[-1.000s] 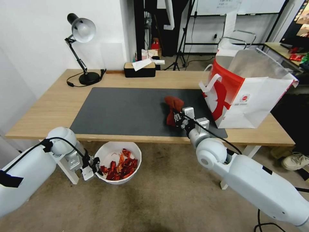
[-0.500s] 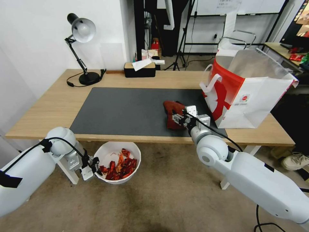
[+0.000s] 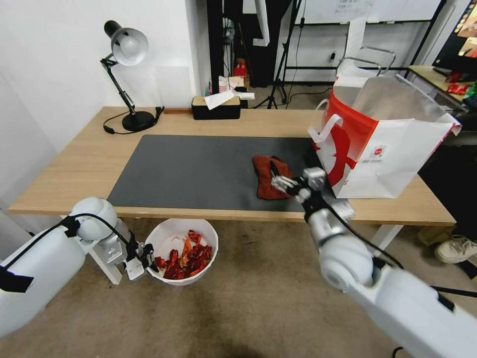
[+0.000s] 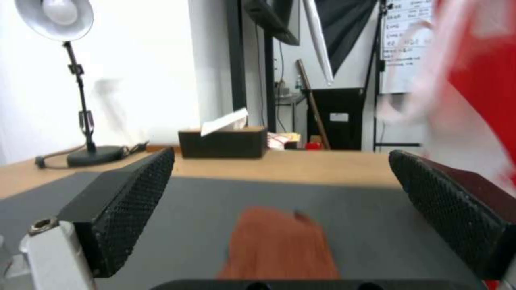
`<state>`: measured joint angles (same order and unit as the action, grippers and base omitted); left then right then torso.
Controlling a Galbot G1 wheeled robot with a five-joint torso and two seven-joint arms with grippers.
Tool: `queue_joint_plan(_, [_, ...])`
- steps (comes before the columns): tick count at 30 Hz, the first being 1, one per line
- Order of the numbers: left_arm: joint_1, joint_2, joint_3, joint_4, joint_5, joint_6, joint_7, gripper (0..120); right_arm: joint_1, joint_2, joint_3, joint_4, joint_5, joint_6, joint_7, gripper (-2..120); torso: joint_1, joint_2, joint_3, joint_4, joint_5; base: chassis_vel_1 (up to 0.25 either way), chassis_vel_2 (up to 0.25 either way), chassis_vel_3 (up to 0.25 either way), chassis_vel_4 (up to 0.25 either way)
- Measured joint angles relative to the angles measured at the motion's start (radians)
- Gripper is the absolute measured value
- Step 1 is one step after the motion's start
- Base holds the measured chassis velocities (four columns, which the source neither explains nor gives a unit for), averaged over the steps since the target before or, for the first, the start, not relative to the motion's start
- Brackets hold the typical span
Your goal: Sweep shrimp from table into container with towel, then put container into takeout bag.
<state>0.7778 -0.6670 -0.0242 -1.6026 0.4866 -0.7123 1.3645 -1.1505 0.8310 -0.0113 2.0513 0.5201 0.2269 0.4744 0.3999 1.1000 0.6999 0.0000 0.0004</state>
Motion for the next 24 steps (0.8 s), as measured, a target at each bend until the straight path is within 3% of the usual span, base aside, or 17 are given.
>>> queue_joint_plan(1, [0.0, 0.0, 0.0, 0.0, 0.0, 0.0, 0.0, 0, 0.0, 0.0, 0.0, 0.0, 0.0, 0.0, 0.0, 100, 0.0, 0.0, 0.0, 0.0, 0.0, 0.0, 0.0, 0.0, 0.0])
queue_joint_plan(4, [0.008, 0.001, -0.012, -0.006, 0.0, -0.001, 0.0, 0, -0.24, 0.06, 0.135, 0.033, -0.096, 0.112, -0.04, 100, 0.0, 0.0, 0.0, 0.0001, -0.0007, 0.0, 0.0, 0.0, 0.0])
queue_joint_plan(8, [0.012, 0.001, -0.017, -0.008, 0.0, -0.002, 0.0, 0, -0.333, 0.089, 0.173, 0.033, -0.137, 0.16, -0.059, 100, 0.0, 0.0, 0.0, -0.0004, -0.0001, 0.0, 0.0, 0.0, 0.0])
queue_joint_plan(10, [0.017, 0.002, -0.024, -0.012, 0.001, -0.004, 0.0, 0, -0.454, 0.132, 0.216, 0.022, -0.191, 0.223, -0.072, 100, 0.0, 0.0, 0.0, -0.0002, -0.0006, 0.0, 0.0, 0.0, 0.0])
queue_joint_plan(18, [0.038, 0.004, -0.035, -0.028, 0.011, -0.006, -0.002, 0, -0.59, 0.222, 0.257, -0.017, -0.268, 0.3, -0.075, 100, 0.0, 0.0, 0.0, 0.0001, -0.0006, 0.0, 0.0, 0.0, 0.0])
queue_joint_plan(24, [0.052, 0.002, -0.046, -0.043, 0.016, -0.008, -0.005, 0, -0.611, 0.258, 0.246, -0.065, -0.28, 0.315, -0.07, 100, 0.0, 0.0, 0.0, 0.0001, -0.0004, 0.0, 0.0, 0.0, 0.0])
